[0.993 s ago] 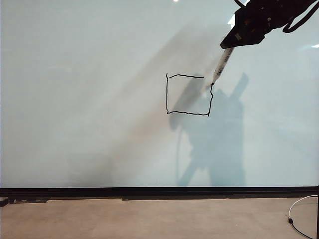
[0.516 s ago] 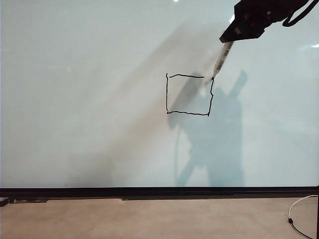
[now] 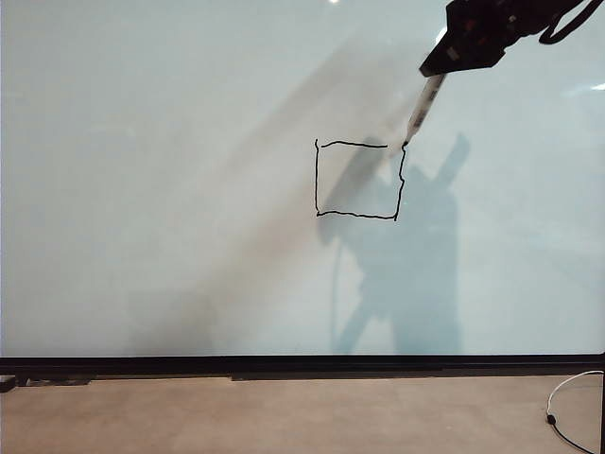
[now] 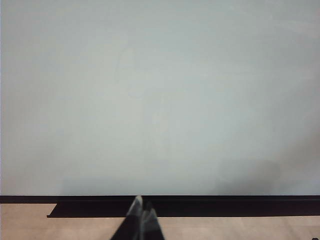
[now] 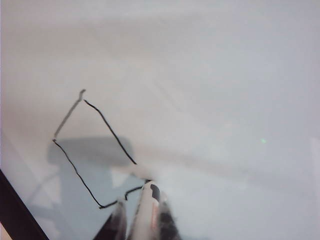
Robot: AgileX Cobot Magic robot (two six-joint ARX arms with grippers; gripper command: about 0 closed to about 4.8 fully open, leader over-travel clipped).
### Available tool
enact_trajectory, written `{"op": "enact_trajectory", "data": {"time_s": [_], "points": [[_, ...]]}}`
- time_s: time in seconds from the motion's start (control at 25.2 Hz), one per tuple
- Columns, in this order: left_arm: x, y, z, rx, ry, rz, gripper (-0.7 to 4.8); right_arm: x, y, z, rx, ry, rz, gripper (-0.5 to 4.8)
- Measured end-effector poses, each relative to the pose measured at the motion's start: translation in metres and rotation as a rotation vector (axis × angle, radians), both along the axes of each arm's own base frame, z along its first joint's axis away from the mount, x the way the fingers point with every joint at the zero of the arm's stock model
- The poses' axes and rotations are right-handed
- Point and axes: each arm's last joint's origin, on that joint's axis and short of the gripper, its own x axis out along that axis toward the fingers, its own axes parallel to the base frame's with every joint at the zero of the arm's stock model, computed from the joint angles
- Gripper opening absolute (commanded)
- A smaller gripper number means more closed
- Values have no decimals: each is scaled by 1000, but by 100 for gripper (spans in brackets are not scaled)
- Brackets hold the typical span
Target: Pick up the pen on the shelf to the right of the whiteboard and draw a rectangle.
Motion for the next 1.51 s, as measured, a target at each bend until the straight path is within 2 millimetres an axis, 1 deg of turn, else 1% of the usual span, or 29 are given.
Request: {"op": "enact_trajectory", "data": {"time_s": [0.16,0.32,0.48,0.6,0.71,0.79,1.03,1.19,1.35,1.51], "points": [[0,0,0,0,1,0,-4,-7,-2,2,-8,10,-10,-5],[0,0,0,0,1,0,-4,-22,-8,-4,31,23,-21,-5],[0,0,0,0,1,0,-4,-36,-14,-11,105,41,-35,-5],[0,0,0,0,1,0,-4,-45,-22,-16,177,44,-73,-5],[0,0,0,0,1,0,-5,-60,-32,-22,260,42,-126,-5],[0,0,0,0,0,0,-5,-70,-38,-23,305,4,-164,-5],[0,0,0,0,0,0,-4,-86,-50,-31,386,-17,-207,-5],[0,0,0,0,0,0,-4,-102,-57,-44,433,-35,-249,-5],[0,0,0,0,0,0,-4,-113,-62,-58,471,-39,-280,-5],[0,0,0,0,0,0,-5,-121,-65,-63,493,-48,-289,-5]]}}
